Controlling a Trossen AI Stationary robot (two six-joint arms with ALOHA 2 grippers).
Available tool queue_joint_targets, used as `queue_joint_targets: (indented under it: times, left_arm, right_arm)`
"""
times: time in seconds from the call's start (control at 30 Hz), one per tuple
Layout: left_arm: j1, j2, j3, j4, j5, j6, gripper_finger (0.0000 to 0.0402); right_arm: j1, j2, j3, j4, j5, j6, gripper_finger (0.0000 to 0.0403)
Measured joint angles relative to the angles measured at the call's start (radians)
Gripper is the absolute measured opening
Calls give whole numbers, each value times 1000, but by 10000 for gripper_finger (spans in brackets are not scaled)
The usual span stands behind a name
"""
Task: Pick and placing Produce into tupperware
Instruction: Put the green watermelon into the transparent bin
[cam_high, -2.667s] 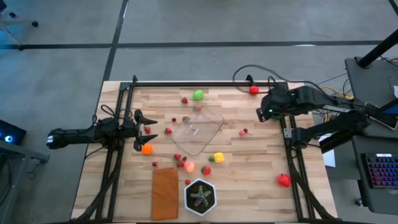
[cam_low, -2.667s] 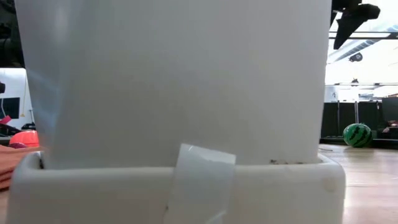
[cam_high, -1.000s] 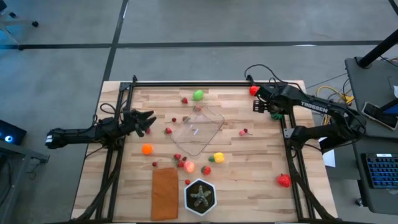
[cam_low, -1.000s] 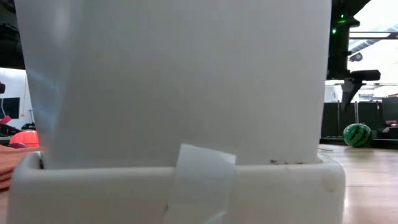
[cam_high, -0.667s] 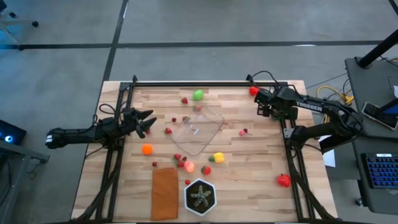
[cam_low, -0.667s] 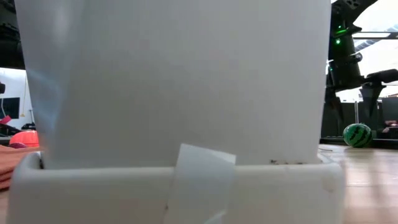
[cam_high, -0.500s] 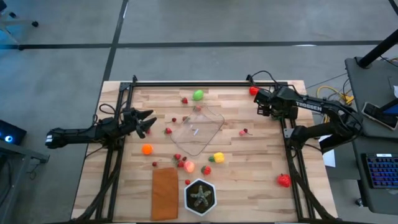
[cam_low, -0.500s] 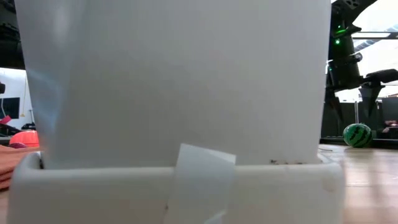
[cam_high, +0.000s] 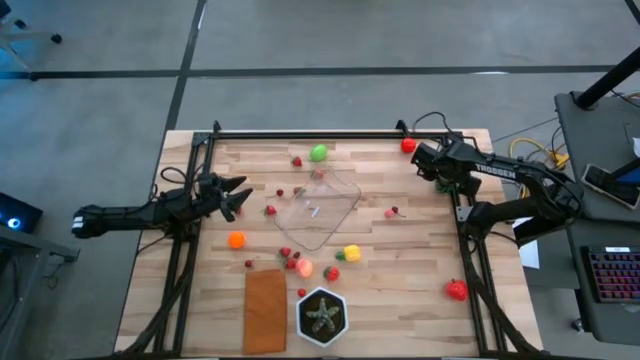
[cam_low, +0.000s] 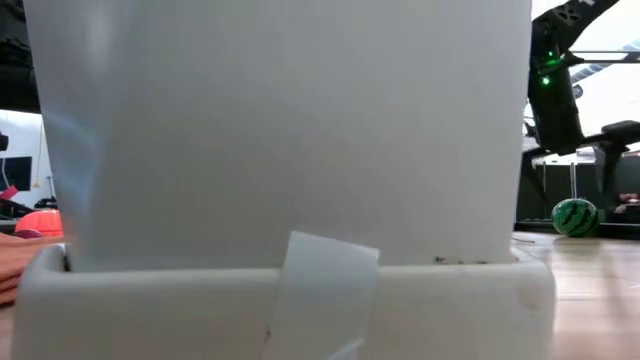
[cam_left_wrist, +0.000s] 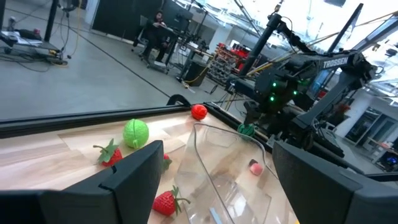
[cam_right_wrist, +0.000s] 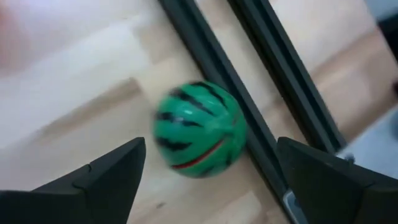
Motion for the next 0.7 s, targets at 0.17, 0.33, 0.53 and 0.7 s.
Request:
queue_joint_targets:
  times: [0.17,0.33,0.53,0.7]
  left_arm:
    - [0,-2,0,0,-4,17,288]
    - [0,-2,0,0,-26,17,288]
    - [0,-2,0,0,-48,18,288]
    - [0,-2,0,0,-60,19,288]
  right_arm:
    - [-33,-2,-47,24,-65,108,351]
    - [-35,1,-58,90,-8,118,350]
    - [-35,51,-80,102,40,158,347]
    - [-35,112,-88,172,-5,142,349]
